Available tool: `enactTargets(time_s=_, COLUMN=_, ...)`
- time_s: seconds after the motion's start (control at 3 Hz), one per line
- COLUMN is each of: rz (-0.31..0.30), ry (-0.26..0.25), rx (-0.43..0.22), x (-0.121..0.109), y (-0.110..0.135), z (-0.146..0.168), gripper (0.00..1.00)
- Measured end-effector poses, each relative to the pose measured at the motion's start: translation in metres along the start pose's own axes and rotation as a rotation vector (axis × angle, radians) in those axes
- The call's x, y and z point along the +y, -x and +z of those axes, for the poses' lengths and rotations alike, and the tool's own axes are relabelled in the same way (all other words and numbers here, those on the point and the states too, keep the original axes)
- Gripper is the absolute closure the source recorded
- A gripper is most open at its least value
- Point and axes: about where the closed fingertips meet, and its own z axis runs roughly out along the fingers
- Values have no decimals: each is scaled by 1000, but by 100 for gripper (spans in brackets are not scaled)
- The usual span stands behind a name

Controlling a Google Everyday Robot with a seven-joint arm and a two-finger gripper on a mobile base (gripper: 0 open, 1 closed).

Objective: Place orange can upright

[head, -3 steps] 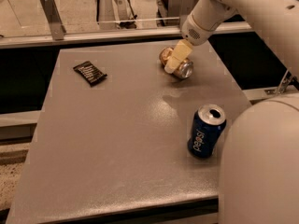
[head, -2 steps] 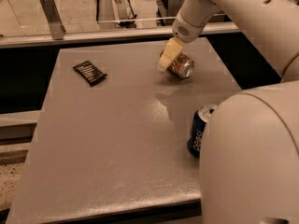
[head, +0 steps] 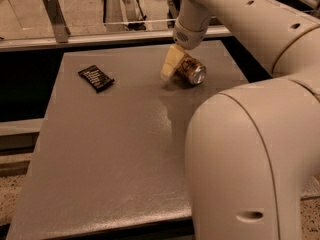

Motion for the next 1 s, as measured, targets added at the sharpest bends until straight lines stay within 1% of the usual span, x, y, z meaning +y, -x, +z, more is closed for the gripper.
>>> enactTargets(time_s=0.33, rz=35, ry=-18, rx=39, x=0, y=-2, z=3, gripper=18)
enactTargets(time_s=0.67, rz=48, ry=-30, rx=45, x=1, y=-4, z=0, gripper=41)
enactTargets(time_s=1.0, rz=33, ry=-26, rx=0, x=5, y=0, z=-10, gripper=65)
